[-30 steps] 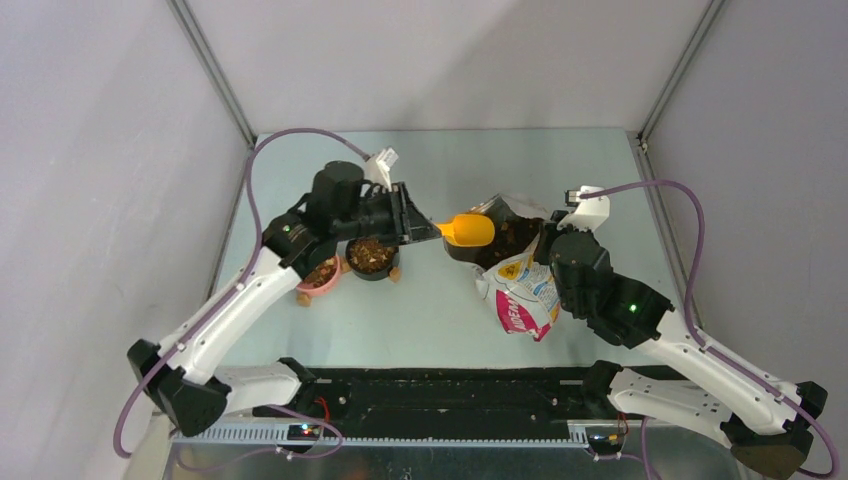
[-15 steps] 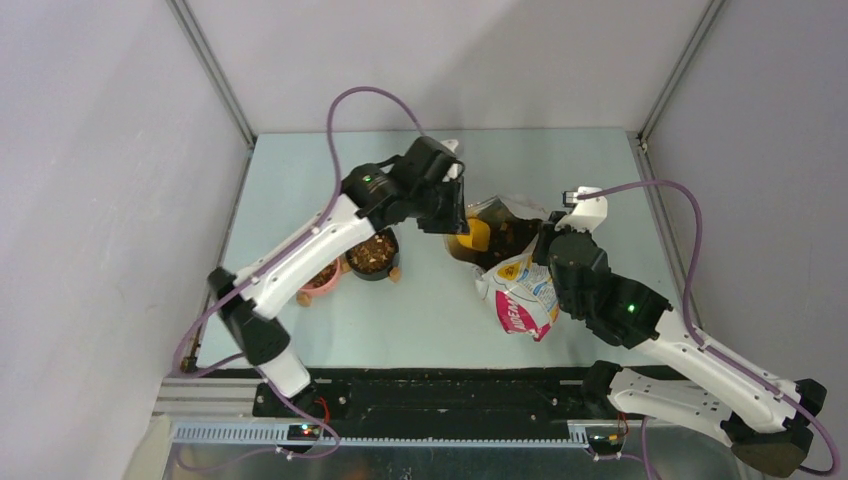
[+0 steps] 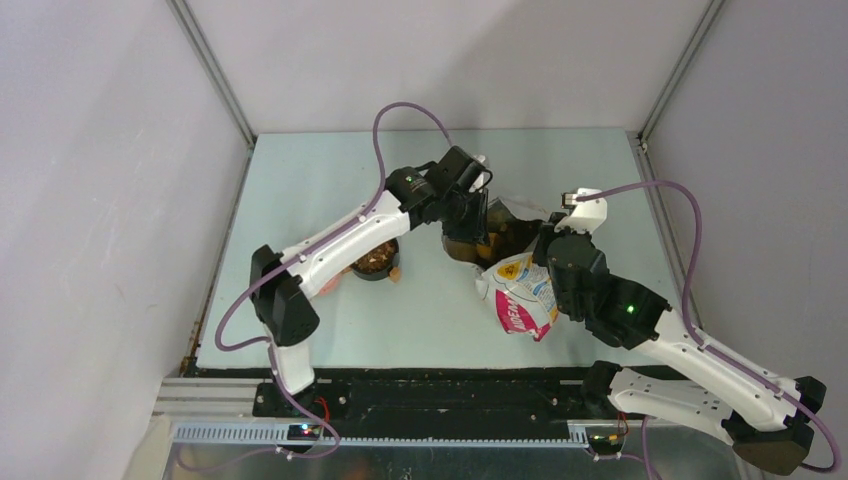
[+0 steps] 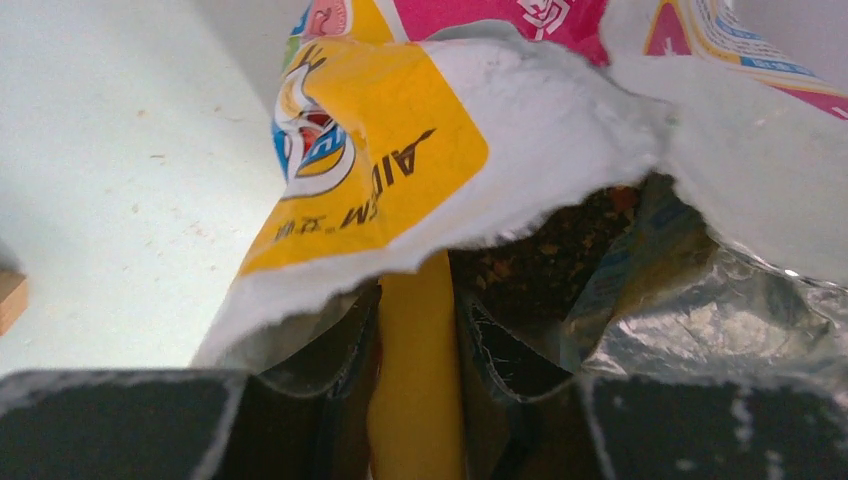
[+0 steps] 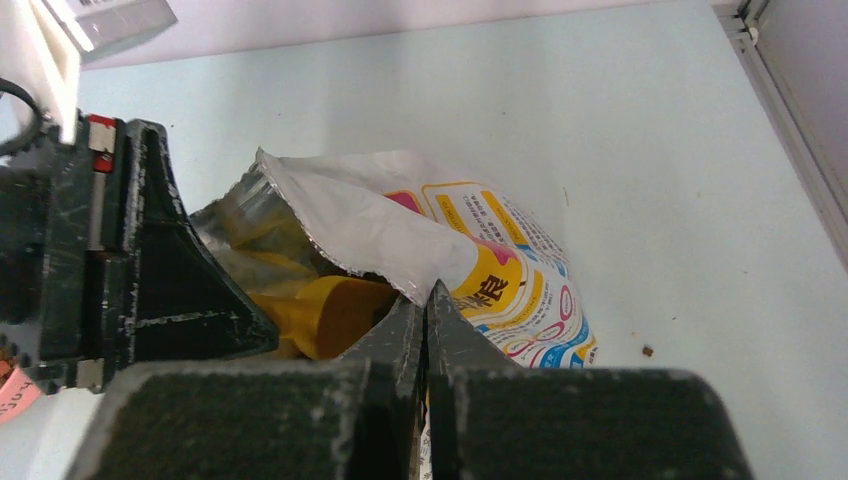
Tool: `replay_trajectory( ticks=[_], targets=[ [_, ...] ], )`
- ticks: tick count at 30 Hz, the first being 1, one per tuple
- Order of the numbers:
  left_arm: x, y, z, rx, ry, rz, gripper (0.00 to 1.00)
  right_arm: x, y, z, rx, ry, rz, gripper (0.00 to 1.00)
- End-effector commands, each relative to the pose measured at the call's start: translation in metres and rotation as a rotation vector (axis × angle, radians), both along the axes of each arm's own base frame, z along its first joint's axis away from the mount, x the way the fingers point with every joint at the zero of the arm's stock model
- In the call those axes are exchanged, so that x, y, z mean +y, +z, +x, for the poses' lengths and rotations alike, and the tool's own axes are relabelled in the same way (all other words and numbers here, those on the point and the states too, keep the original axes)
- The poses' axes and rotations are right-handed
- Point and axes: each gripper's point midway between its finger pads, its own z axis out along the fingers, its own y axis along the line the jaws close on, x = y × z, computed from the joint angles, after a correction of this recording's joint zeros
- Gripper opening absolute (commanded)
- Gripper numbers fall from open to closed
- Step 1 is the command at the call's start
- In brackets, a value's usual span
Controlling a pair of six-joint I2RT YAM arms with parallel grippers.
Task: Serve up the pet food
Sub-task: Collect the pet food from the pet food bag.
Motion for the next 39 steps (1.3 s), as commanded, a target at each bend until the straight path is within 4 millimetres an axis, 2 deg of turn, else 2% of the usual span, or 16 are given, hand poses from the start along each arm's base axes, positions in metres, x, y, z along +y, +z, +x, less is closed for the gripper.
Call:
replay_trajectory(
  ticks=[1, 2, 3, 4, 5, 6, 7, 11, 13, 15, 16, 17, 21, 26, 34, 39],
  targets=[
    [-0.035, 0.006, -0.004, 0.017, -0.06, -0.222, 0.0, 0.0, 0.044, 0.001, -0.115, -0.028, 0.15, 0.0],
    [-0.046, 0.022, -0.003, 0.001, -0.076, -0.318, 0.0, -0.001, 0.044, 0.001, -0.116, -0.029, 0.148, 0.0],
    [-0.045, 0.011, -0.005, 0.03, -0.073, -0.333, 0.0, -0.001, 0.044, 0.001, -0.116, -0.031, 0.147, 0.0],
    [-0.054, 0.029, -0.007, 0.03, -0.088, -0.432, 0.0, -0.002, 0.044, 0.001, -0.117, -0.035, 0.146, 0.0],
    [-0.051, 0.017, -0.008, 0.065, -0.078, -0.446, 0.0, -0.003, 0.044, 0.001, -0.118, -0.038, 0.147, 0.0],
    [-0.058, 0.037, -0.009, 0.07, -0.097, -0.551, 0.0, -0.004, 0.045, 0.001, -0.119, -0.042, 0.147, 0.0],
    [-0.054, 0.026, -0.014, 0.117, -0.105, -0.575, 0.0, -0.004, 0.044, 0.001, -0.119, -0.044, 0.148, 0.0],
    [-0.049, 0.045, -0.014, 0.094, -0.091, -0.744, 0.0, -0.007, 0.045, 0.0, -0.122, -0.055, 0.15, 0.0],
    [-0.041, 0.051, -0.016, 0.08, -0.081, -0.764, 0.0, -0.008, 0.045, 0.0, -0.122, -0.058, 0.149, 0.0],
    [-0.033, 0.065, -0.022, 0.05, -0.081, -0.785, 0.0, -0.008, 0.046, 0.001, -0.123, -0.061, 0.147, 0.0],
    [-0.03, 0.063, -0.024, 0.049, -0.074, -0.781, 0.0, -0.008, 0.045, 0.001, -0.123, -0.06, 0.145, 0.0],
    [-0.026, 0.071, -0.025, 0.027, -0.067, -0.792, 0.0, -0.008, 0.045, 0.001, -0.123, -0.06, 0.144, 0.0],
    [-0.01, 0.08, -0.029, -0.016, -0.042, -0.805, 0.0, -0.009, 0.046, 0.0, -0.125, -0.066, 0.145, 0.0],
    [0.009, 0.073, -0.027, -0.03, 0.009, -0.797, 0.0, -0.01, 0.046, 0.0, -0.125, -0.067, 0.146, 0.0],
    [0.036, 0.083, -0.031, -0.086, 0.056, -0.827, 0.0, -0.009, 0.045, 0.0, -0.124, -0.065, 0.144, 0.0],
    [0.051, 0.079, -0.033, -0.087, 0.079, -0.849, 0.0, -0.01, 0.046, 0.0, -0.126, -0.066, 0.145, 0.0]
  ],
)
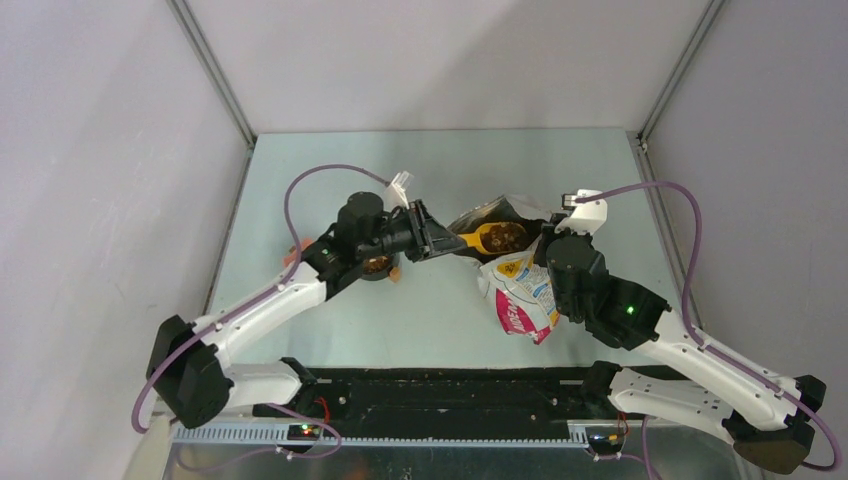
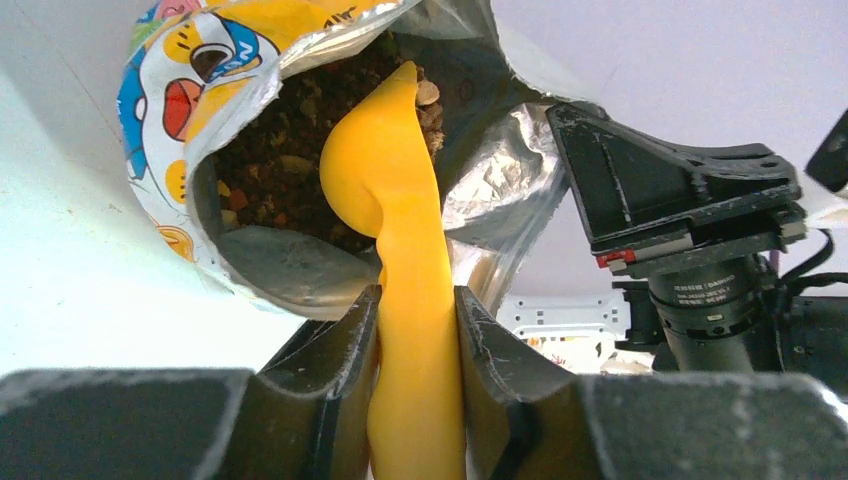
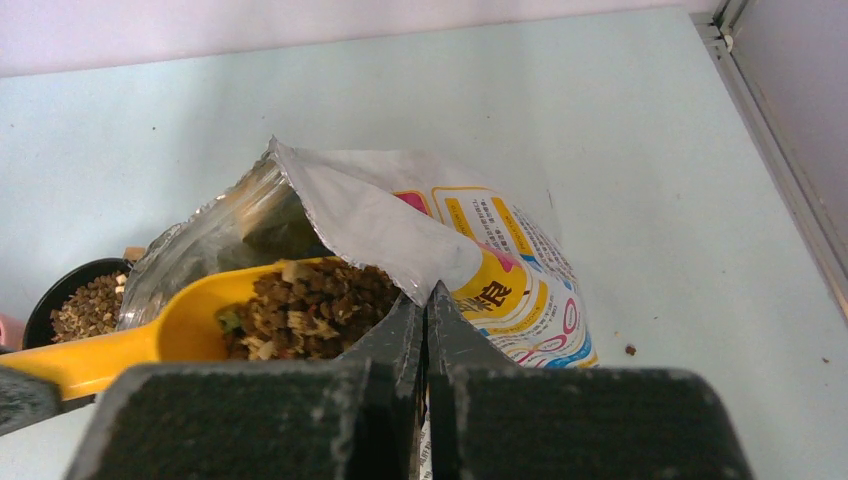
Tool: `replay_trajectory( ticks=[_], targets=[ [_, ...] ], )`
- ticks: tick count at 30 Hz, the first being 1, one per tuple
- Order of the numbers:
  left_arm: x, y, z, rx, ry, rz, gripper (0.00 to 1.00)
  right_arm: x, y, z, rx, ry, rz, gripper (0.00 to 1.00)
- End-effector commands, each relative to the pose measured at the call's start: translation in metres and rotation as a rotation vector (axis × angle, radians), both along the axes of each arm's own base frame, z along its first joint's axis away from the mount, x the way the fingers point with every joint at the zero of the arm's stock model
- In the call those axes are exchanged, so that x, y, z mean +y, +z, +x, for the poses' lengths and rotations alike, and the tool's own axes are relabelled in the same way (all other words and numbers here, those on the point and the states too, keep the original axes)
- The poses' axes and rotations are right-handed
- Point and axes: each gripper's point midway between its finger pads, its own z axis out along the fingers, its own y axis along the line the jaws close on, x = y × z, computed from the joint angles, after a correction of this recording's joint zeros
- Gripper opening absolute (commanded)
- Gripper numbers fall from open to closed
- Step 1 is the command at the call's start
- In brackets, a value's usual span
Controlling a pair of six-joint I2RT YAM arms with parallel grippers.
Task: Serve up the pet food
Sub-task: Collect the pet food from the pet food bag.
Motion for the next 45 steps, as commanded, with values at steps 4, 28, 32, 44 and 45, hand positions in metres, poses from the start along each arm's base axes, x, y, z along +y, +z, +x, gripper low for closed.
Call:
replay_trajectory(
  ticks=[4, 28, 32, 44, 45],
  targets=[
    [0.02, 0.032, -0.002, -0.08, 0.038, -0.119, 0.0, -0.004, 0.046, 0.001, -0.122, -0.037, 0.167, 0.0],
    [0.037, 0.047, -0.022, -0.093, -0.043, -0.301, 0.0, -0.01, 0.049, -0.002, -0.13, -0.051, 0.177, 0.0],
    [0.041, 0.044, -0.024, -0.094, -0.027, -0.285, 0.0, -0.008, 0.049, -0.002, -0.129, -0.042, 0.182, 0.0],
    [0.055, 0.051, -0.023, -0.099, 0.021, -0.374, 0.0, -0.007, 0.048, -0.002, -0.126, -0.039, 0.178, 0.0],
    [0.056, 0.054, -0.022, -0.099, 0.025, -0.391, 0.0, -0.007, 0.048, -0.002, -0.127, -0.039, 0.179, 0.0]
  ],
)
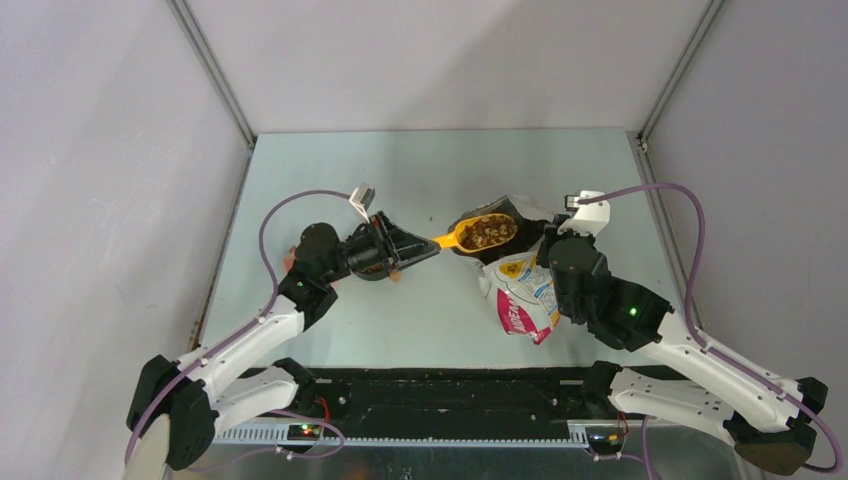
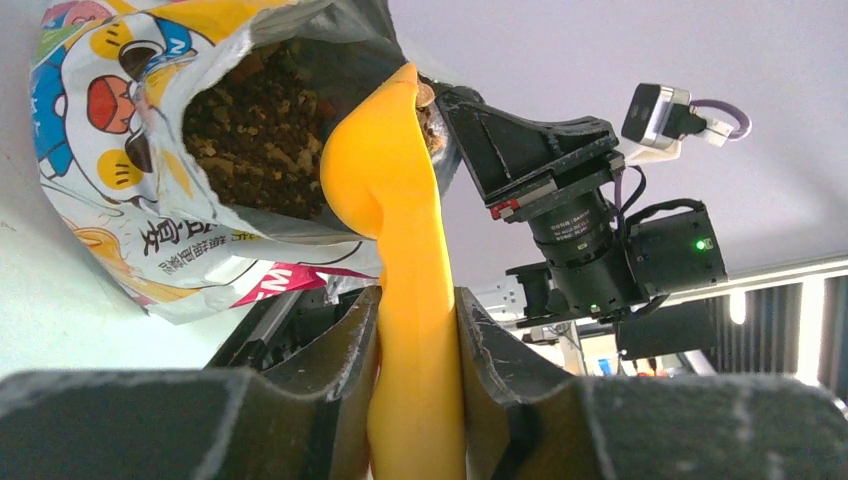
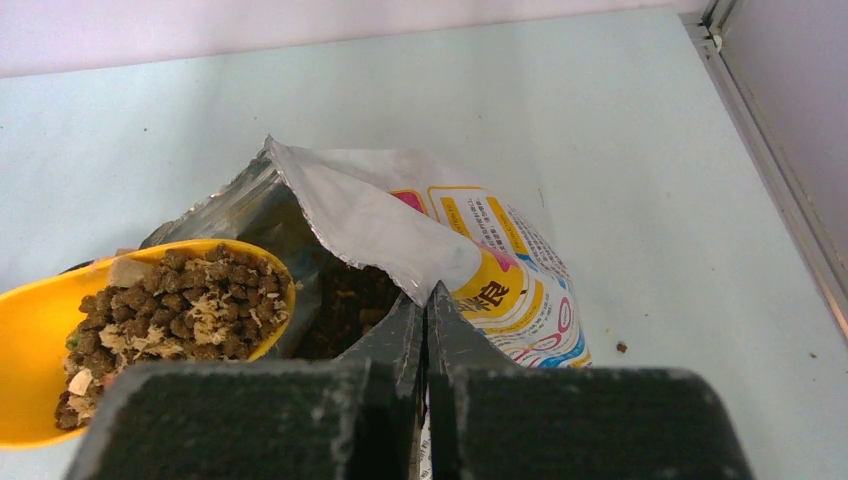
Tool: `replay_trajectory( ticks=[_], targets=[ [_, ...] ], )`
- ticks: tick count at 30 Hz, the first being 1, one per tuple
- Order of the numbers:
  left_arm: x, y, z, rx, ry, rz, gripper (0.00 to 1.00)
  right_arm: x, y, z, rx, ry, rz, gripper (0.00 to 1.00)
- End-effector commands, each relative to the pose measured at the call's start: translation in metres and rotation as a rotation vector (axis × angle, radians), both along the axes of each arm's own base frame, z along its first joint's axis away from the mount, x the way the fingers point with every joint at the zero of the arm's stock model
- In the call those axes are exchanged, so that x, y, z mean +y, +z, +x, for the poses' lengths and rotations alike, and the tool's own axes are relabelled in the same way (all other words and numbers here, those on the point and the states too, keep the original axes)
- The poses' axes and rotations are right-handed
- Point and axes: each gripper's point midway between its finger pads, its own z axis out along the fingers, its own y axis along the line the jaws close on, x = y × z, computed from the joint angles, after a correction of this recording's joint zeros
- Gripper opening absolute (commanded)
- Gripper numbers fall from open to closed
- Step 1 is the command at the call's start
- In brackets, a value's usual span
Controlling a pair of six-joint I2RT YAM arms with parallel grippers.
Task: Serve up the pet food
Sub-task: Collect the pet food from the pet food bag, then pour the pet food into the pet food bowl.
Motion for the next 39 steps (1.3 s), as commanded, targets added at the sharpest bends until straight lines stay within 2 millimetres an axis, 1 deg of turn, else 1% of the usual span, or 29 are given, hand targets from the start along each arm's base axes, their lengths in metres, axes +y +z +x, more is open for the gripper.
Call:
replay_trajectory(
  ticks=[1, 12, 16, 25, 33, 39],
  targets=[
    [0.01, 0.029, 0.001, -0.068, 0.02, -0.117, 0.0, -0.002, 0.048, 0.0, -0.128, -0.027, 0.184, 0.0],
    [0.021, 0.048, -0.003, -0.088, 0.004, -0.243, 0.0, -0.002, 0.048, 0.0, -0.128, -0.031, 0.184, 0.0],
    [0.029, 0.054, 0.0, -0.095, 0.027, -0.276, 0.0, -0.002, 0.048, 0.0, -0.128, -0.029, 0.184, 0.0],
    [0.053, 0.078, 0.0, -0.152, 0.077, -0.414, 0.0, -0.002, 0.049, -0.001, -0.13, -0.026, 0.188, 0.0],
    [0.065, 0.081, 0.002, -0.165, 0.108, -0.447, 0.0, -0.003, 0.049, -0.001, -0.13, -0.028, 0.189, 0.0],
    [0.082, 0.081, 0.003, -0.176, 0.167, -0.481, 0.0, -0.002, 0.049, 0.0, -0.129, -0.028, 0.187, 0.0]
  ],
)
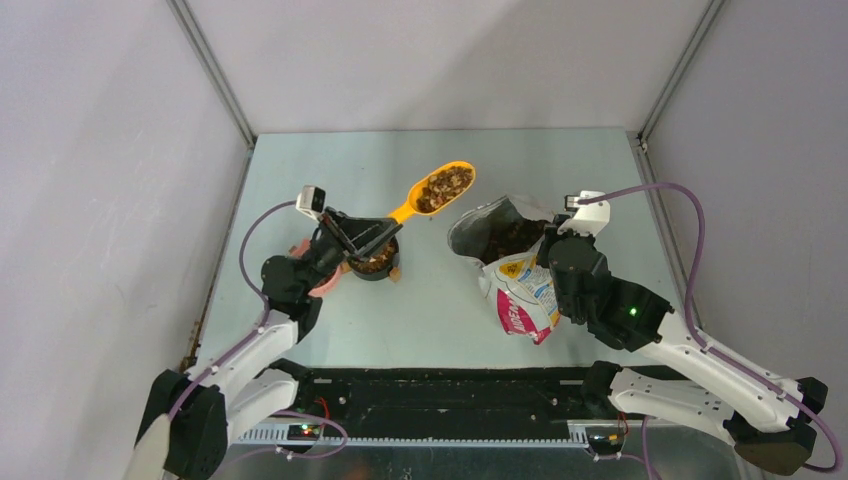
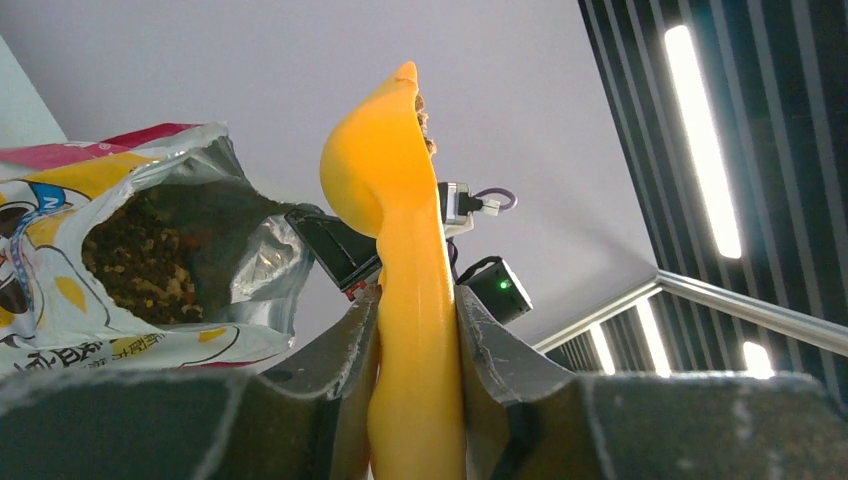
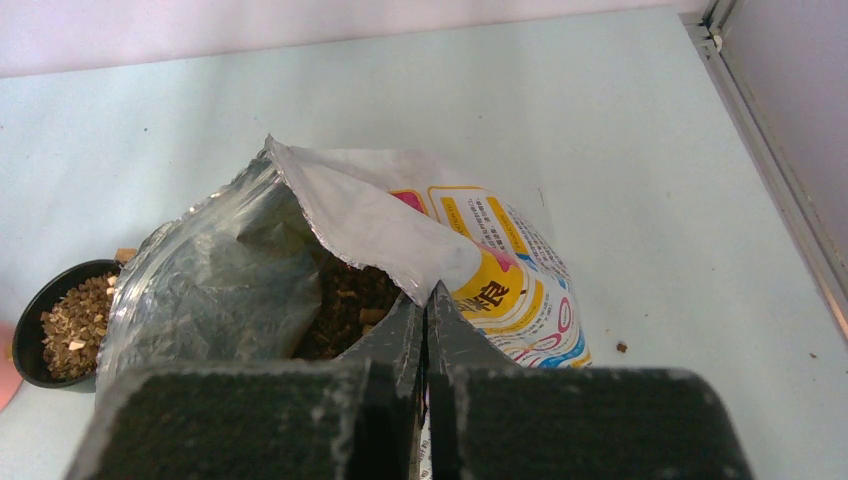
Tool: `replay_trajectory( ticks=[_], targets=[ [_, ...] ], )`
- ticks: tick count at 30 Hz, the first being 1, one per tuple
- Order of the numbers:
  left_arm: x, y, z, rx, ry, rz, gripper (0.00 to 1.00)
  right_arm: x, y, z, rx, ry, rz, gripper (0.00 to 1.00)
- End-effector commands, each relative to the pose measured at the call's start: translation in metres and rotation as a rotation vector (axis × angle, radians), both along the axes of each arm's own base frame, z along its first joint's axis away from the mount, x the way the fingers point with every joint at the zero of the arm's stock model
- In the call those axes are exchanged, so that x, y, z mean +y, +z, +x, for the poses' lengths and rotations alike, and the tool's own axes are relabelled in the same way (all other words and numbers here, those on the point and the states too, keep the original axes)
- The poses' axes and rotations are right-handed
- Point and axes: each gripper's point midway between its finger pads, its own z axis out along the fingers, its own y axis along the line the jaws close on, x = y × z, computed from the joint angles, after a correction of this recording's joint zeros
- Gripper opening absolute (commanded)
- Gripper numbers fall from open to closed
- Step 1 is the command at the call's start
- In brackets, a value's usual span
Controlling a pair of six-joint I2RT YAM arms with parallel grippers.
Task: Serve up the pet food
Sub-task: Pour the pet food into the pet food bowl.
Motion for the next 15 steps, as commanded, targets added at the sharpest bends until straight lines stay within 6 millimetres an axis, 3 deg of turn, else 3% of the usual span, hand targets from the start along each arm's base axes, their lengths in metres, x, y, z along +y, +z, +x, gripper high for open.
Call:
replay_trajectory(
  ticks=[1, 6, 15],
  targets=[
    [0.019, 0.022, -0.008, -0.079, 0.059, -0.073, 0.0, -0.002, 0.049, 0.0, -0.129, -0.029, 0.187, 0.0],
    [0.03, 0.019, -0.006, -0.063, 0.119, -0.066, 0.0, -0.002, 0.049, 0.0, -0.129, -0.029, 0.184, 0.0],
    [0.052, -0.004, 0.0, 0.023, 0.258, -0.033, 0.0, -0.002, 0.048, 0.0, -0.128, -0.029, 0.182, 0.0]
  ],
)
